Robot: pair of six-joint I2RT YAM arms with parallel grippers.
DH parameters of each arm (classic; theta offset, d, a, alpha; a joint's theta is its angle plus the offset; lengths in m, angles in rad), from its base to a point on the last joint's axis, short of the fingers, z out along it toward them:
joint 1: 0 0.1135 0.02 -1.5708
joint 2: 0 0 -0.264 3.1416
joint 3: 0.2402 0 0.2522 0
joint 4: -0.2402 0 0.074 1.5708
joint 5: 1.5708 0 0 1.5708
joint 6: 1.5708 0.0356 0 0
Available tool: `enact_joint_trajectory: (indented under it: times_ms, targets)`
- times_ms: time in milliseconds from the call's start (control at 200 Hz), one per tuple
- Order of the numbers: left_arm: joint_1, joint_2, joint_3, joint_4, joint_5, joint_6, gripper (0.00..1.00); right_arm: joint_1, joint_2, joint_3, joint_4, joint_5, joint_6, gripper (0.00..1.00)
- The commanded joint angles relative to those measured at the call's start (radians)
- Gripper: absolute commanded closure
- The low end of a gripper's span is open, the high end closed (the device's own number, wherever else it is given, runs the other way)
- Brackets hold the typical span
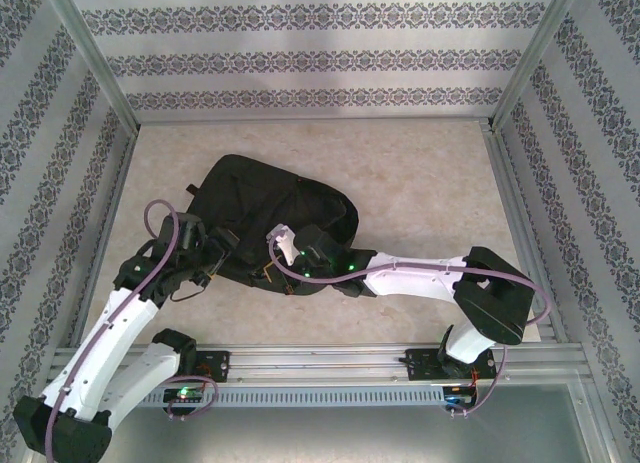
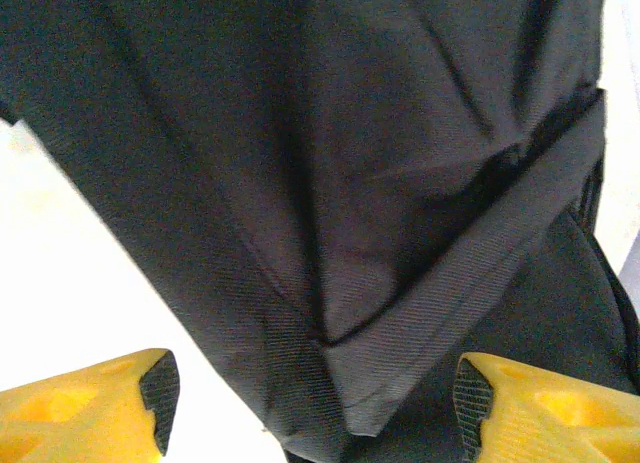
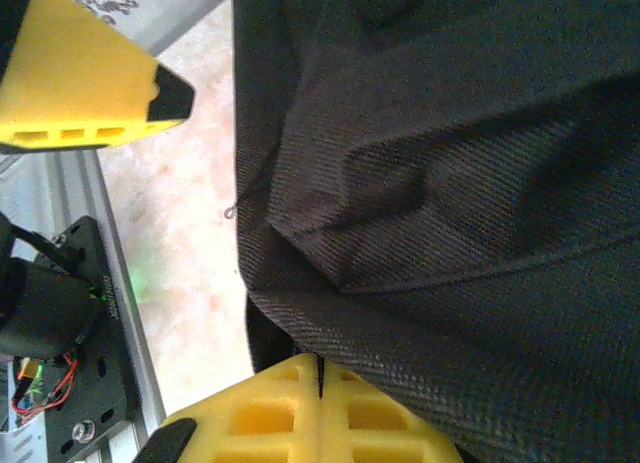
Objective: Pack the student bag
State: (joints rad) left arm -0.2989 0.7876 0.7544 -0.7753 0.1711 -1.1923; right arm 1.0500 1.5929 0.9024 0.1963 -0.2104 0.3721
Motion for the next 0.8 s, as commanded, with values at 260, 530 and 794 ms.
enact_joint_trajectory:
  times_ms: [260, 530, 794]
  targets:
    - [0.011, -0.083, -0.147, 0.076, -0.059, -0.177, 0.44, 0.014, 0.011, 0.051, -0.082, 0.086, 0.095, 1.00]
    - [0.012, -0.023, -0.268, 0.316, -0.051, -0.202, 0.49, 0.022, 0.019, 0.070, -0.104, 0.095, 0.117, 1.00]
    - [0.011, 0.039, -0.283, 0.438, -0.130, -0.154, 0.63, 0.038, 0.053, 0.230, -0.415, 0.175, 0.134, 1.00]
